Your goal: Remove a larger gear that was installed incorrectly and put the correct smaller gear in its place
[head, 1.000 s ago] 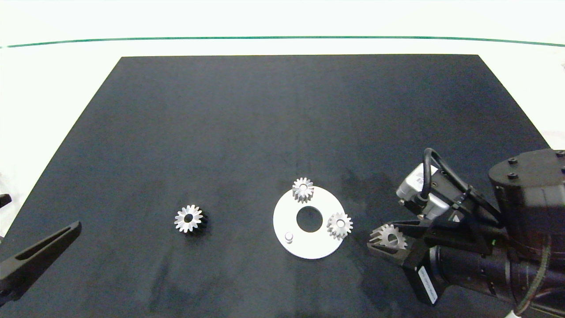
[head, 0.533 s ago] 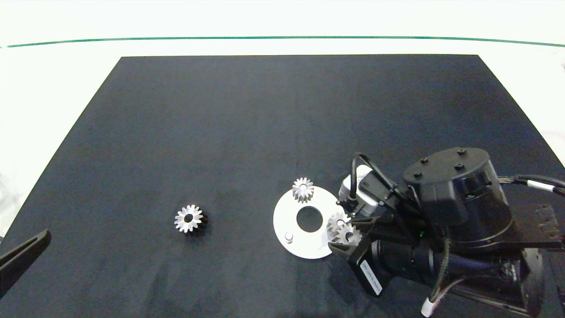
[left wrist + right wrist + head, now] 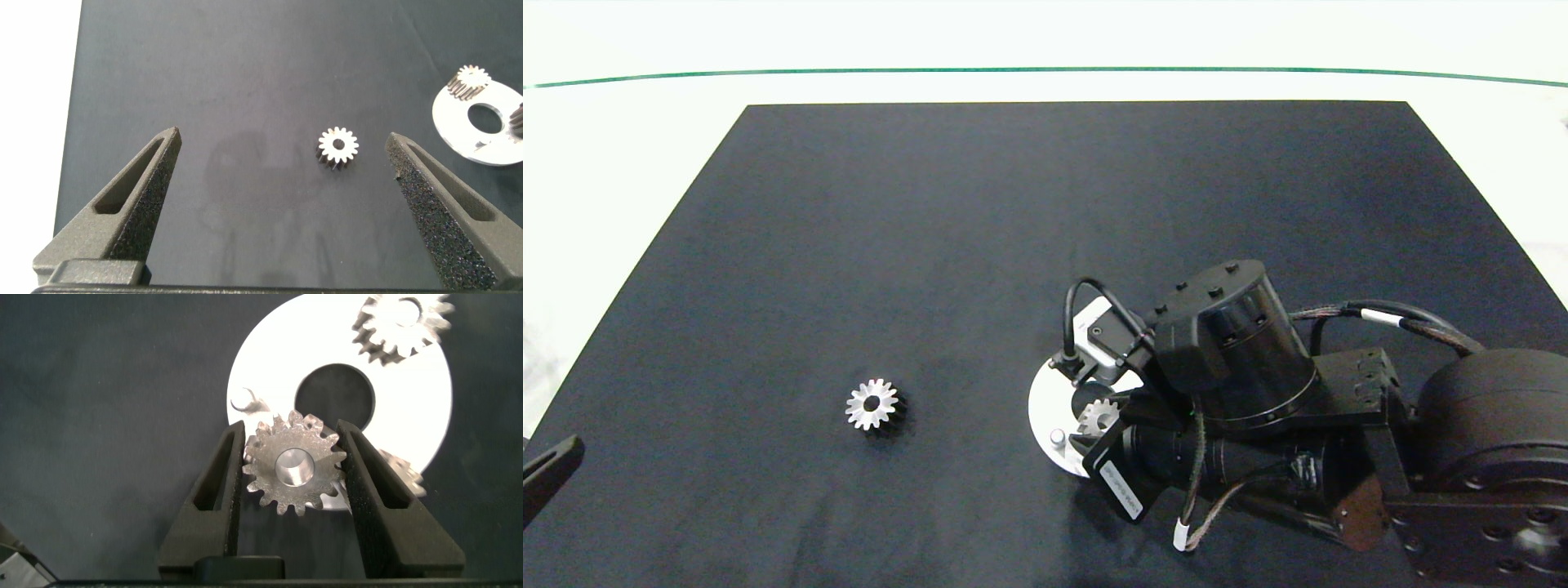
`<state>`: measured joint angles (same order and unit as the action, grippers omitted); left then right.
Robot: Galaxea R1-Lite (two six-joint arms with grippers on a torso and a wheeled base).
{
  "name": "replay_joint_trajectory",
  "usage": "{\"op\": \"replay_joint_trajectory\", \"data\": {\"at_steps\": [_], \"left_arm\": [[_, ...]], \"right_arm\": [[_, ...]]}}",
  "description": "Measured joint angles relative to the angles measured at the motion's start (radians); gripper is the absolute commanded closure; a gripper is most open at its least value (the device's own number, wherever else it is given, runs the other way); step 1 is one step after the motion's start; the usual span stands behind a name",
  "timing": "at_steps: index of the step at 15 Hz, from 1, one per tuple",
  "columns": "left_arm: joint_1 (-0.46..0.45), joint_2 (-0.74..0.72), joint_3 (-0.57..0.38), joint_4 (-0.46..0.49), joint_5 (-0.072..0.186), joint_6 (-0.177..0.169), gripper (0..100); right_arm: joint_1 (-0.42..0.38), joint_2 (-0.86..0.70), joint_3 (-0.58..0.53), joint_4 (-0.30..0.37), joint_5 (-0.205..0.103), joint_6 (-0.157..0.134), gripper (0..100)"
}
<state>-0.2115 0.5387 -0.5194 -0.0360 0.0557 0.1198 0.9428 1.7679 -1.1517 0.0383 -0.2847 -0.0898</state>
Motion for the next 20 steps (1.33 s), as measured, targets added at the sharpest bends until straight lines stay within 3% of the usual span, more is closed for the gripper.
{"op": "replay_joint_trajectory", "data": {"at_steps": [20], "left_arm": [[-0.002, -0.024, 0.027, 0.0, 0.0, 0.0, 0]], "right_arm": [[0.034, 0.117, -0.1, -0.007, -0.017, 0.003, 81]]}}
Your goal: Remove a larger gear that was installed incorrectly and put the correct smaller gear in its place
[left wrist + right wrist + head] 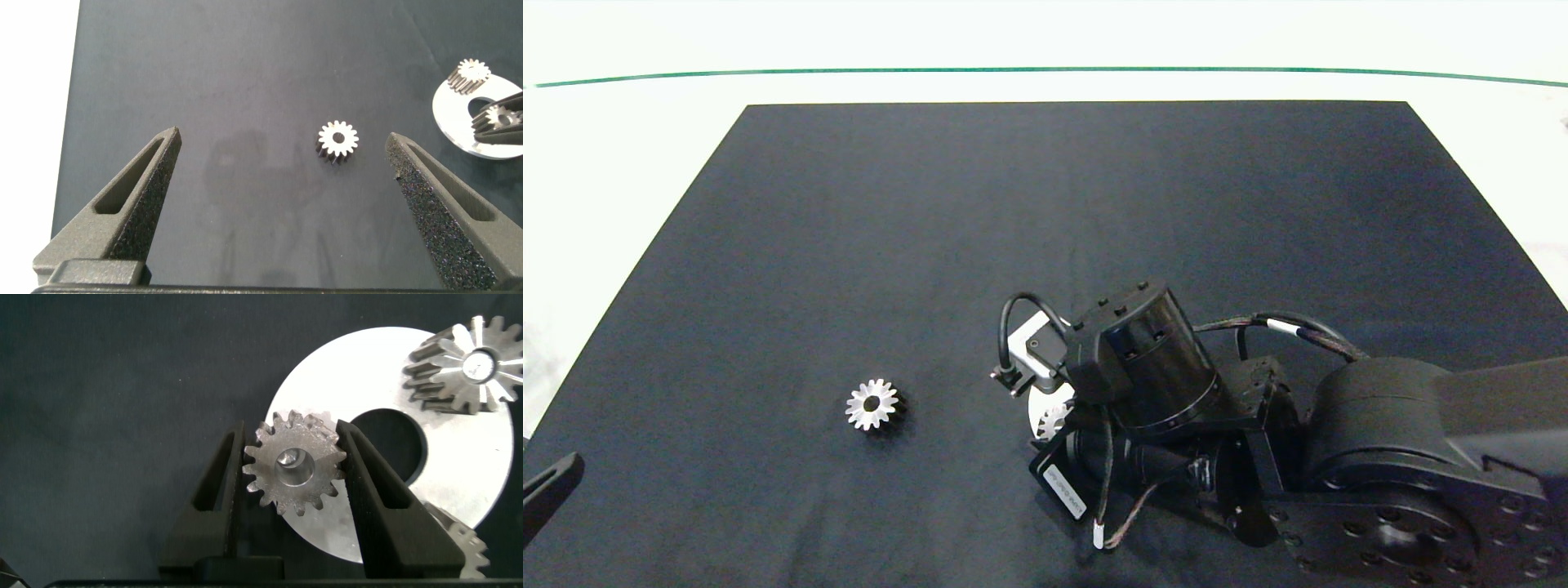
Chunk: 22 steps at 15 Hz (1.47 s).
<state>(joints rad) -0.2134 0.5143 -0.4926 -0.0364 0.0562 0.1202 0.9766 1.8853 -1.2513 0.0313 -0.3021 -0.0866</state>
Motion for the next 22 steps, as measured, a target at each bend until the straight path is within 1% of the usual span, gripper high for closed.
{"op": "replay_joint_trajectory", "data": {"at_steps": [2, 5, 18, 19, 22], "left_arm": [[0.0, 0.0, 0.0, 0.0, 0.0, 0.0, 0], [0.0, 0.0, 0.0, 0.0, 0.0, 0.0, 0], [0.0, -0.008, 0.001, 0.0, 0.0, 0.0, 0], [0.0, -0.008, 0.001, 0.0, 0.0, 0.0, 0], [0.001, -0.008, 0.001, 0.0, 0.0, 0.0, 0]], "right_arm": [[0.006, 0.005, -0.005, 0.001, -0.001, -0.001, 81], [0.009, 0.011, -0.011, 0.0, -0.019, -0.002, 81], [0.014, 0.032, -0.003, 0.003, -0.031, -0.002, 81], [0.016, 0.033, -0.003, 0.001, -0.033, -0.002, 0], [0.018, 0.034, -0.009, 0.005, -0.033, 0.001, 0]]}}
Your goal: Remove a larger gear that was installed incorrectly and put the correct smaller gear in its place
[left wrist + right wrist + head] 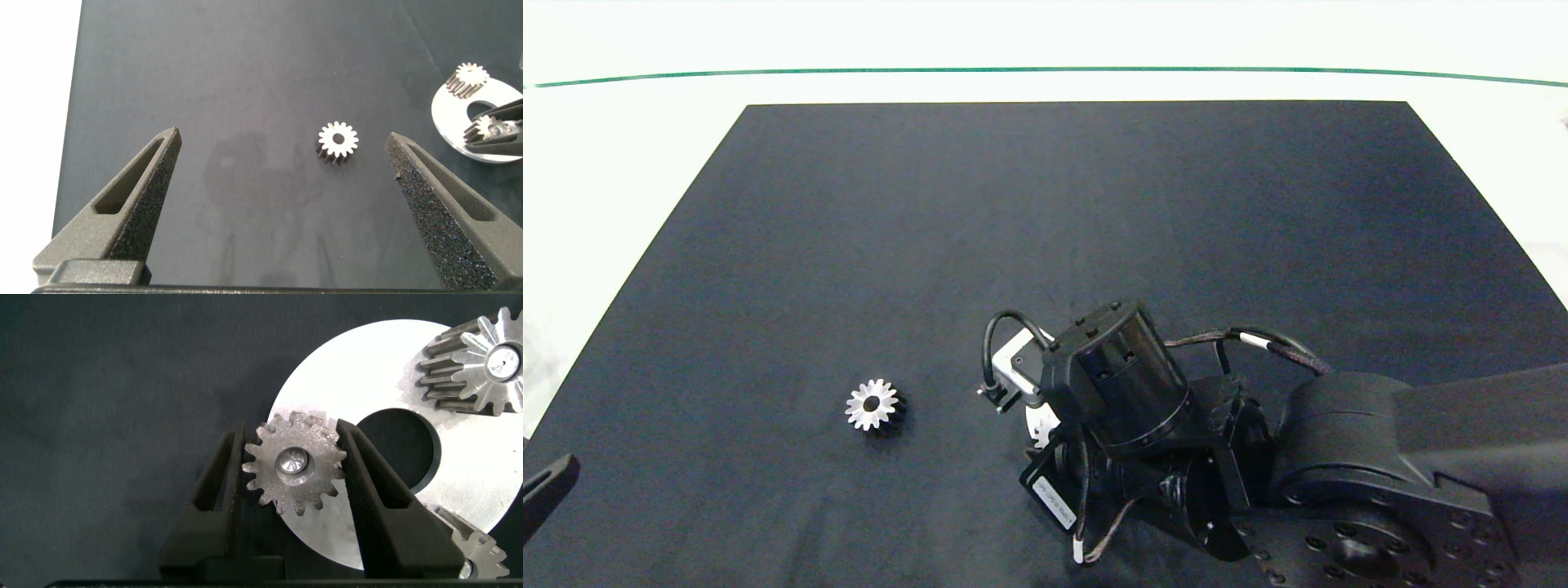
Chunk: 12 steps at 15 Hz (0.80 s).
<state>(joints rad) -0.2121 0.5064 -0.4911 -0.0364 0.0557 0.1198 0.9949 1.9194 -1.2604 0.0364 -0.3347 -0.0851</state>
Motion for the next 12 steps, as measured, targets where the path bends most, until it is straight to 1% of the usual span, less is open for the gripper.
{"op": "replay_joint_trajectory", "data": {"at_steps": [4, 6, 8, 9, 10, 12], "left_arm": [[0.001, 0.0, 0.0, 0.0, 0.0, -0.001, 0], [0.001, 0.0, 0.0, 0.001, 0.009, -0.001, 0], [0.0, -0.004, 0.002, 0.011, 0.013, -0.001, 0], [0.0, -0.009, 0.002, 0.016, 0.017, -0.001, 0], [0.0, -0.013, 0.001, 0.02, 0.026, -0.001, 0], [0.0, -0.023, -0.003, 0.02, 0.058, -0.001, 0]], "right_arm": [[0.001, -0.008, 0.005, 0.0, 0.001, 0.004, 0], [0.001, -0.021, 0.014, 0.001, 0.001, 0.004, 0], [0.0, -0.046, 0.035, 0.002, -0.002, 0.013, 0], [-0.001, -0.063, 0.051, 0.004, -0.018, 0.025, 0], [-0.004, -0.084, 0.068, 0.004, -0.042, 0.036, 0], [-0.018, -0.127, 0.091, 0.007, -0.063, 0.043, 0]]}}
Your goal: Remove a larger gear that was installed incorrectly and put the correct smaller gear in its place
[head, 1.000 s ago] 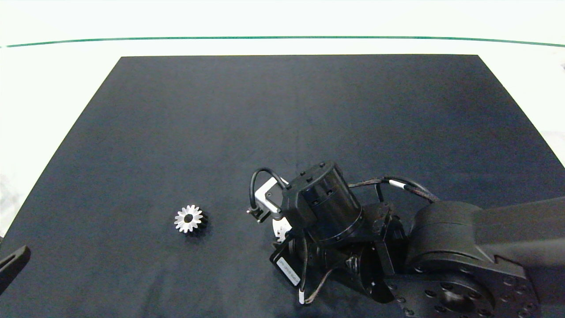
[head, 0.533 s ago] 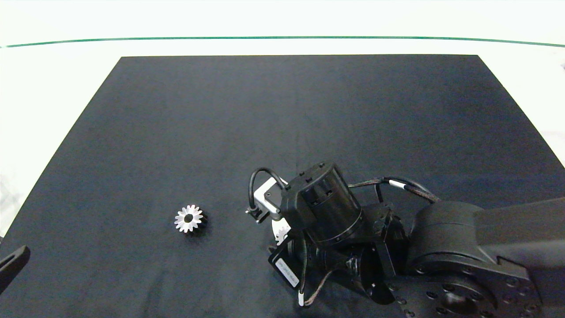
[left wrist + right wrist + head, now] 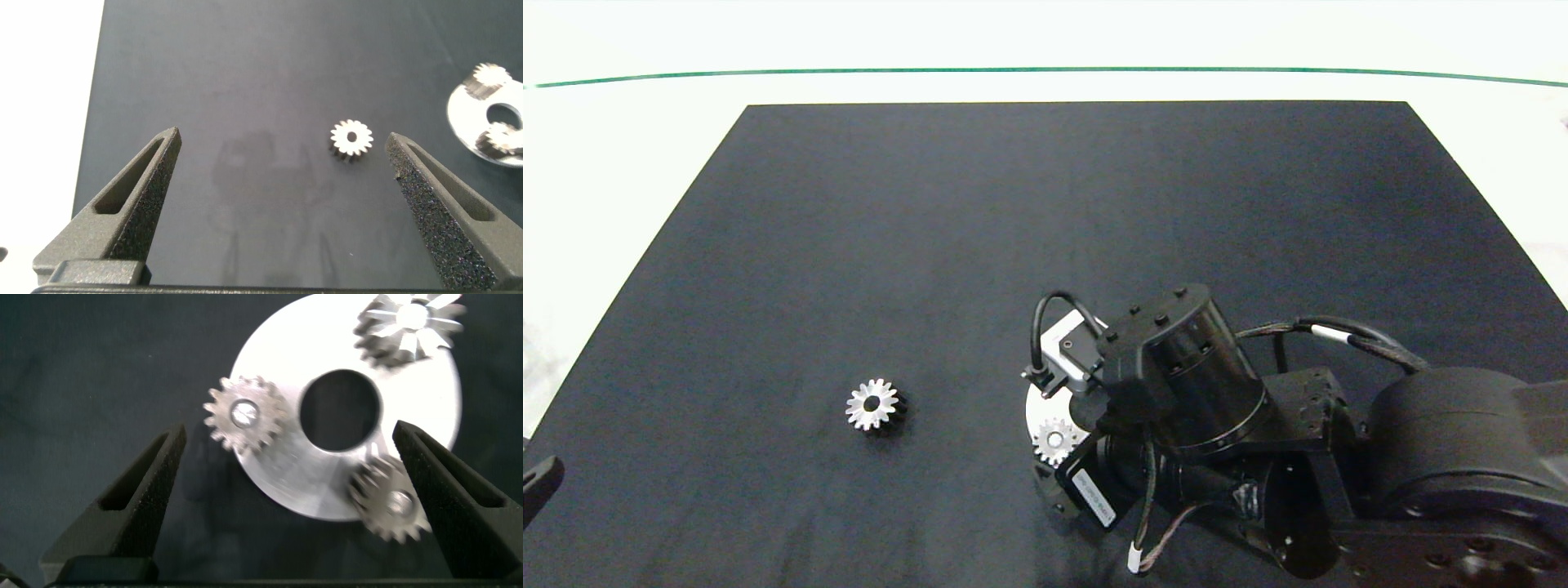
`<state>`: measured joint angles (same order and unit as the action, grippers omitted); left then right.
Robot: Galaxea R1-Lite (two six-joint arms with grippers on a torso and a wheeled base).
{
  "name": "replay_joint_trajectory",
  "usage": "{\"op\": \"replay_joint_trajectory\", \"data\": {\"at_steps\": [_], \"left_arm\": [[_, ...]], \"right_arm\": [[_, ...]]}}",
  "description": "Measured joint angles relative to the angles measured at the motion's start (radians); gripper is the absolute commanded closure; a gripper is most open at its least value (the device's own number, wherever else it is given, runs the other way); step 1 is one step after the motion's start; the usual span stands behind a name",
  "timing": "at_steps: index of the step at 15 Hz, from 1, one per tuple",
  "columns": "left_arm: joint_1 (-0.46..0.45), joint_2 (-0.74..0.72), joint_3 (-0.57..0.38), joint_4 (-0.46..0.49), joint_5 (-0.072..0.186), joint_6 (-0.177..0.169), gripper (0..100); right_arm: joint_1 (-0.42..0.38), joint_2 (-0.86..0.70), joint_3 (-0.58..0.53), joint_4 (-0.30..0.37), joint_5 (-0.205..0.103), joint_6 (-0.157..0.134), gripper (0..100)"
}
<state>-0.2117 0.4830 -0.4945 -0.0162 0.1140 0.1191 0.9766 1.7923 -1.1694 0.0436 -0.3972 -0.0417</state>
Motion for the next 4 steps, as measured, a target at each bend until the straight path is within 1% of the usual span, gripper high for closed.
{"op": "replay_joint_trajectory", "data": {"at_steps": [2, 4], "left_arm": [[0.0, -0.011, -0.002, 0.0, 0.028, 0.0, 0], [0.0, -0.023, -0.002, 0.001, 0.068, 0.0, 0]], "right_arm": [[-0.033, -0.059, 0.021, 0.001, -0.036, 0.003, 0], [-0.078, -0.137, 0.047, 0.001, -0.055, 0.004, 0]]}}
